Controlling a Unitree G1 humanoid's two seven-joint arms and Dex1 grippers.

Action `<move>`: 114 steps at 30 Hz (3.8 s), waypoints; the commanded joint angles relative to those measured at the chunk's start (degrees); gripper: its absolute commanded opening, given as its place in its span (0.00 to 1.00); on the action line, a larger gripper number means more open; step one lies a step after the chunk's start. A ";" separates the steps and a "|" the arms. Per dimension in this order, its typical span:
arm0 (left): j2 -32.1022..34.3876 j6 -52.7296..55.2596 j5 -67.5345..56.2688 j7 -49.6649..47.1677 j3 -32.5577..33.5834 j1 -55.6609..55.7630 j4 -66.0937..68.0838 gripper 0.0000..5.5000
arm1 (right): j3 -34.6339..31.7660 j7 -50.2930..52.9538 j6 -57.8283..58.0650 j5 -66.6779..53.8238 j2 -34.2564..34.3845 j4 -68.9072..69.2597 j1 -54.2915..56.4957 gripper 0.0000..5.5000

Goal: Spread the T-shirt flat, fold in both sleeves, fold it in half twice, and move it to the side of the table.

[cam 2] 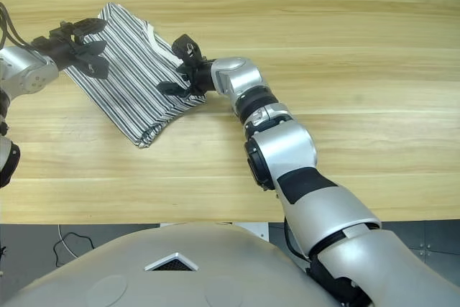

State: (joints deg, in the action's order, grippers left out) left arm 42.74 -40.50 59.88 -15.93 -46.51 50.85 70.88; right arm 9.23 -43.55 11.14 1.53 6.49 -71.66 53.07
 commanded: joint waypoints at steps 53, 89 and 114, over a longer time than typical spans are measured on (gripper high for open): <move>-1.43 26.35 -80.45 64.92 16.32 -38.88 -48.11 0.49 | 20.98 -12.43 -64.27 9.69 -47.77 53.70 -45.24 0.81; -16.58 36.95 -61.12 61.47 24.13 -28.78 -30.29 0.49 | 29.61 -2.43 -75.96 36.65 -51.39 61.92 -33.78 0.81; -18.59 33.88 -60.19 64.61 27.42 -28.89 -29.97 0.49 | 34.94 26.63 -87.39 54.82 -48.83 44.81 -21.41 0.81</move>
State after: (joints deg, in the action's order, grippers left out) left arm 24.26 -7.88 -3.31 48.51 -18.28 22.93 38.82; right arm 42.17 -12.00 -76.18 52.59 -39.92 -25.23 30.83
